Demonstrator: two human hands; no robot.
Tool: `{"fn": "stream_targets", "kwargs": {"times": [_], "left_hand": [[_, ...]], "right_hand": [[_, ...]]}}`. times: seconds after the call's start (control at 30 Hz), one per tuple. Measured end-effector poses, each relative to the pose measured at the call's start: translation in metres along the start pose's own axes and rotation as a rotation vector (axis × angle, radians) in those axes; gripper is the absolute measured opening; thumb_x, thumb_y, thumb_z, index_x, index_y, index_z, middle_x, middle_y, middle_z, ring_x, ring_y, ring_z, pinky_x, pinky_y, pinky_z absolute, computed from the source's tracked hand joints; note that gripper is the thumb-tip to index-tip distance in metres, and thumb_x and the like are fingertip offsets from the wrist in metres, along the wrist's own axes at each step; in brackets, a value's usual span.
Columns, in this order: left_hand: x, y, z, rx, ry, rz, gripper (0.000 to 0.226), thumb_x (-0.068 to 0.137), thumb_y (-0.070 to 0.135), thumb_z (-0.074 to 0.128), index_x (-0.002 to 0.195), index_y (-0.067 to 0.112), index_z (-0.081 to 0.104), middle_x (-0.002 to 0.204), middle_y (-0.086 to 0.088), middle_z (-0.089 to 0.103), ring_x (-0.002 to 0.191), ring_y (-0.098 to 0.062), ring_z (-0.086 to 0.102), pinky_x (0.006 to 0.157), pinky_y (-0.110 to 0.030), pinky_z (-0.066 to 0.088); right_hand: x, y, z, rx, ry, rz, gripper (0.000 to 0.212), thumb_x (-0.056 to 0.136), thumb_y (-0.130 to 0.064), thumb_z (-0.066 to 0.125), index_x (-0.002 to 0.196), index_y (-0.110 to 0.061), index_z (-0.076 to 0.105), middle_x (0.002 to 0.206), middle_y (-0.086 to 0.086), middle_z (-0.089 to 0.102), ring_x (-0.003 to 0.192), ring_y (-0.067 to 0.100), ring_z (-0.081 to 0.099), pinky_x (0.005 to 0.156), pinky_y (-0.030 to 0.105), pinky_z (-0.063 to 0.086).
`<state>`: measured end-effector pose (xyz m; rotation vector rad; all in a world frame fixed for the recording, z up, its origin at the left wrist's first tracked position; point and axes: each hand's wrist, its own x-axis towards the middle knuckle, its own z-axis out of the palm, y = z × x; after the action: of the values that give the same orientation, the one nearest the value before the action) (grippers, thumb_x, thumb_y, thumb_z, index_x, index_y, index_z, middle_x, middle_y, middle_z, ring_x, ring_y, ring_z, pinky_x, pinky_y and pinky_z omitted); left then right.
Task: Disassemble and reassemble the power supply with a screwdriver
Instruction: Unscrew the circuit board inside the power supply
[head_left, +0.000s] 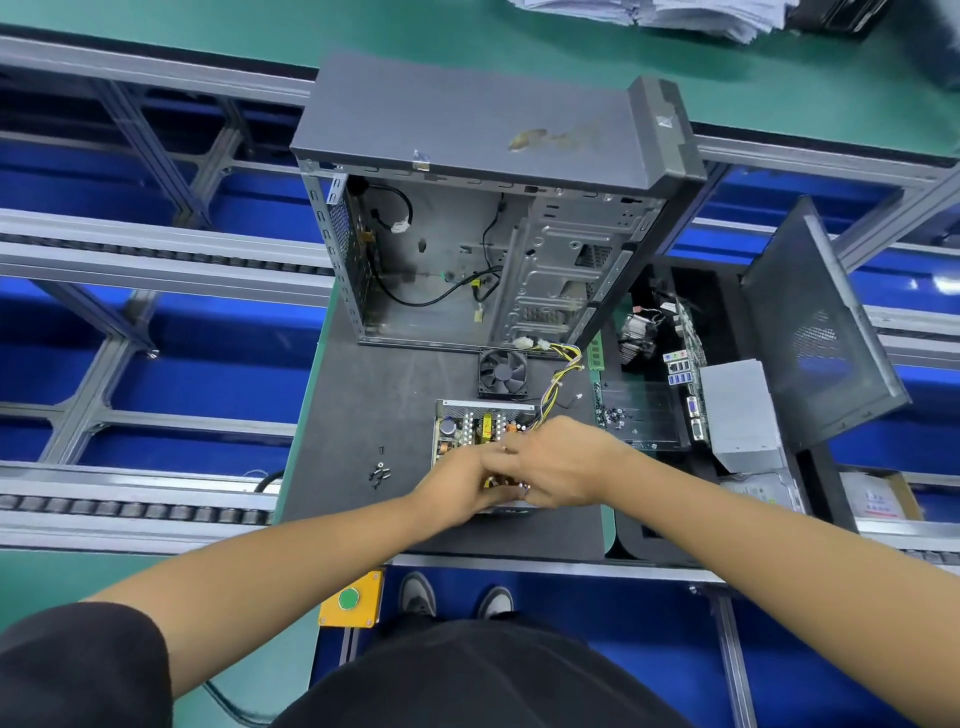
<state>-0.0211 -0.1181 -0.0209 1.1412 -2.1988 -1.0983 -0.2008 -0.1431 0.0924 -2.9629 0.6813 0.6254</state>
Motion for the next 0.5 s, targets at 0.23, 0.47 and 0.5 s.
{"fn": "stream_targets", "kwargs": {"times": [0.23, 0.47, 0.5], "left_hand": [[-0.003, 0.005, 0.005, 0.057, -0.078, 0.072, 0.025, 0.097, 0.037, 0.064, 0.120, 0.028, 0.063, 0.125, 0.007, 0.065, 0.111, -0.014, 0.061, 0.092, -0.027, 0.047], [-0.005, -0.004, 0.004, 0.144, -0.176, -0.185, 0.025, 0.094, 0.035, 0.063, 0.073, 0.024, 0.054, 0.080, -0.001, 0.065, 0.077, -0.019, 0.060, 0.066, -0.026, 0.039], [-0.004, -0.005, 0.005, 0.143, -0.190, -0.155, 0.024, 0.096, 0.034, 0.062, 0.076, 0.021, 0.058, 0.080, 0.000, 0.064, 0.075, -0.017, 0.057, 0.066, -0.027, 0.039]], "right_hand": [[0.001, 0.000, 0.003, -0.027, -0.026, -0.089, 0.017, 0.106, -0.035, 0.037, 0.119, -0.026, 0.044, 0.104, 0.007, 0.067, 0.077, 0.033, 0.065, 0.058, 0.039, 0.046], [0.023, -0.029, 0.000, 0.017, -0.066, 0.246, 0.026, 0.100, -0.031, 0.044, 0.115, -0.011, 0.052, 0.097, 0.009, 0.071, 0.082, 0.032, 0.070, 0.055, 0.035, 0.034], [0.020, -0.027, -0.002, 0.031, -0.057, 0.210, 0.027, 0.100, -0.034, 0.045, 0.115, -0.012, 0.048, 0.097, 0.008, 0.070, 0.079, 0.032, 0.069, 0.054, 0.036, 0.034]]}}
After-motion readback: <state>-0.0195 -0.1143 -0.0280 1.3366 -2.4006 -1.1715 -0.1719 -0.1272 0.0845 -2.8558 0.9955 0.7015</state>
